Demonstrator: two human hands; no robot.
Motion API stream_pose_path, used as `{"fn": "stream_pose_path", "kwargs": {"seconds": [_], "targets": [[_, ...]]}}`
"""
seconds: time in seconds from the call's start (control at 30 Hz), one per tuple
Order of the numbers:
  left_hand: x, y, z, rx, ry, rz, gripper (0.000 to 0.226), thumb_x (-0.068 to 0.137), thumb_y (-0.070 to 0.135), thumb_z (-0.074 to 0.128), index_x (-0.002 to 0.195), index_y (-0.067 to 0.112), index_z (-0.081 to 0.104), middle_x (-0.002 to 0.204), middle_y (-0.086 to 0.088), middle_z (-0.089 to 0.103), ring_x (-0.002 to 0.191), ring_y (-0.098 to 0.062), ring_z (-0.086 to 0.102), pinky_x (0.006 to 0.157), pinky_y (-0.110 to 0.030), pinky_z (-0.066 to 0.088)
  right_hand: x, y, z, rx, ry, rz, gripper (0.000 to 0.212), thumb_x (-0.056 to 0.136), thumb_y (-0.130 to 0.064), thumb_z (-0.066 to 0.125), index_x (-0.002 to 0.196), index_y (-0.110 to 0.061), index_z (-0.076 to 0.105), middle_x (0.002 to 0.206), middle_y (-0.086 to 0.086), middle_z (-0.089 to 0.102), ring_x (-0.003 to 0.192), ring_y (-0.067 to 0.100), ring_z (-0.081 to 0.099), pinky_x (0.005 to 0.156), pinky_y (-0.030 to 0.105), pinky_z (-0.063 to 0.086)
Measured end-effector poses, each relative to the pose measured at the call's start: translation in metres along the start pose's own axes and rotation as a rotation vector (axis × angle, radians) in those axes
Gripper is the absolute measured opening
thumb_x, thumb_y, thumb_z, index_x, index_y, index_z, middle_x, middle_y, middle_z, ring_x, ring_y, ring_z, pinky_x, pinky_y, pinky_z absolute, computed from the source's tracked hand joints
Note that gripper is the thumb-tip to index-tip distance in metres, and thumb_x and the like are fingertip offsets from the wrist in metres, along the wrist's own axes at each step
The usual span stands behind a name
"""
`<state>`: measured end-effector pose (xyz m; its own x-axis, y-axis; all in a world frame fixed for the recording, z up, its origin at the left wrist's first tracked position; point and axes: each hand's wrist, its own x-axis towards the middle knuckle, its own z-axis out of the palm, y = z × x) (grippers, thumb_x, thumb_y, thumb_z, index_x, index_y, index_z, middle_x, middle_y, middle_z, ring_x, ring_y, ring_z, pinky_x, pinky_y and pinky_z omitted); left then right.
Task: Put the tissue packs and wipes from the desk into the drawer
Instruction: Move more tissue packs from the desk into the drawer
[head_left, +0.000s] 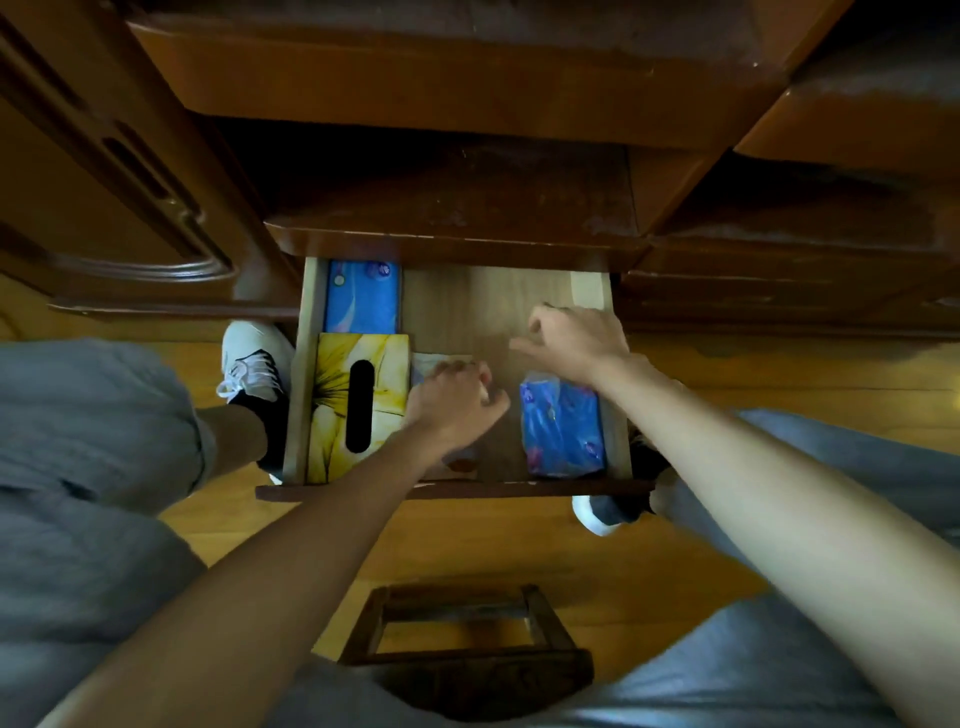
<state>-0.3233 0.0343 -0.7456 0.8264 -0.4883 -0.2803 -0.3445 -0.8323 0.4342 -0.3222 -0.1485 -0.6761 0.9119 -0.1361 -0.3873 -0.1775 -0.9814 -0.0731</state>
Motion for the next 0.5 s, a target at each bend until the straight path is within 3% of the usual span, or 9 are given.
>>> {"fn": "stream_pose_path", "kwargs": {"seconds": [0.07, 0.13, 0.17, 0.23, 0.3, 0.37, 0.43, 0.5], "targets": [[-0.009, -0.013, -0.011, -0.106, 0.029, -0.053, 0.046, 0.082, 0.059, 0.044, 0.111, 0.027, 0.061, 0.110, 0.001, 0.063, 0.101, -0.019, 0.058, 0.071, -0.032, 0.043, -0.007, -0.008, 0.012, 0.538, -0.099, 0.202, 0.053, 0.097, -0.067, 0.042, 0.102, -0.019, 0.066, 0.090, 0.000, 0.068, 0.075, 0.015, 0.062, 0.068, 0.031, 0.048], [-0.017, -0.023, -0.020, -0.368, 0.046, -0.147, 0.042, 0.084, 0.049, 0.059, 0.119, 0.025, 0.060, 0.107, 0.004, 0.063, 0.094, -0.011, 0.060, 0.072, -0.030, 0.048, -0.016, -0.013, 0.027, 1.109, -0.260, 0.512, 0.063, 0.095, -0.071, 0.044, 0.119, -0.017, 0.066, 0.112, 0.006, 0.069, 0.098, 0.021, 0.065, 0.087, 0.038, 0.051], [-0.022, -0.026, -0.024, -0.541, 0.034, -0.194, 0.042, 0.085, 0.041, 0.066, 0.123, 0.024, 0.059, 0.103, 0.005, 0.065, 0.086, -0.005, 0.063, 0.068, -0.026, 0.051, -0.019, -0.012, 0.036, 1.363, -0.353, 0.648, 0.066, 0.093, -0.071, 0.047, 0.124, -0.015, 0.064, 0.117, 0.010, 0.068, 0.106, 0.026, 0.065, 0.095, 0.043, 0.050], [-0.030, -0.031, -0.030, -0.783, -0.018, -0.228, 0.050, 0.084, 0.026, 0.072, 0.130, 0.024, 0.056, 0.101, 0.005, 0.065, 0.074, 0.008, 0.063, 0.060, -0.011, 0.049, -0.028, -0.012, 0.050, 1.747, -0.518, 0.770, 0.067, 0.088, -0.067, 0.060, 0.124, -0.010, 0.062, 0.113, 0.016, 0.071, 0.103, 0.031, 0.069, 0.092, 0.047, 0.053], [-0.036, -0.037, -0.033, -0.816, -0.072, -0.214, 0.059, 0.081, 0.021, 0.075, 0.135, 0.027, 0.052, 0.112, 0.004, 0.062, 0.083, 0.014, 0.061, 0.062, -0.004, 0.045, -0.038, -0.014, 0.059, 1.820, -0.636, 0.684, 0.059, 0.084, -0.049, 0.075, 0.125, -0.008, 0.062, 0.104, 0.017, 0.077, 0.093, 0.030, 0.076, 0.076, 0.043, 0.060], [-0.039, -0.041, -0.033, -0.740, -0.077, -0.191, 0.069, 0.079, 0.021, 0.079, 0.141, 0.029, 0.049, 0.122, 0.002, 0.058, 0.100, 0.003, 0.060, 0.071, -0.004, 0.045, -0.047, -0.021, 0.062, 1.746, -0.696, 0.563, 0.051, 0.079, -0.018, 0.082, 0.126, -0.008, 0.062, 0.107, 0.019, 0.076, 0.092, 0.029, 0.076, 0.071, 0.039, 0.062], [-0.041, -0.045, -0.032, -0.672, -0.032, -0.179, 0.085, 0.075, 0.023, 0.085, 0.149, 0.027, 0.043, 0.126, 0.003, 0.055, 0.110, -0.007, 0.056, 0.080, -0.006, 0.041, -0.048, -0.027, 0.071, 1.701, -0.646, 0.501, 0.048, 0.083, 0.008, 0.073, 0.128, -0.005, 0.063, 0.114, 0.019, 0.074, 0.097, 0.026, 0.076, 0.074, 0.032, 0.061], [-0.043, -0.048, -0.032, -0.644, 0.021, -0.197, 0.101, 0.070, 0.025, 0.090, 0.154, 0.020, 0.034, 0.120, 0.004, 0.056, 0.108, -0.008, 0.056, 0.083, -0.010, 0.044, -0.046, -0.033, 0.077, 1.630, -0.474, 0.468, 0.043, 0.088, 0.012, 0.065, 0.128, -0.003, 0.061, 0.114, 0.014, 0.073, 0.100, 0.024, 0.074, 0.075, 0.030, 0.061]]}}
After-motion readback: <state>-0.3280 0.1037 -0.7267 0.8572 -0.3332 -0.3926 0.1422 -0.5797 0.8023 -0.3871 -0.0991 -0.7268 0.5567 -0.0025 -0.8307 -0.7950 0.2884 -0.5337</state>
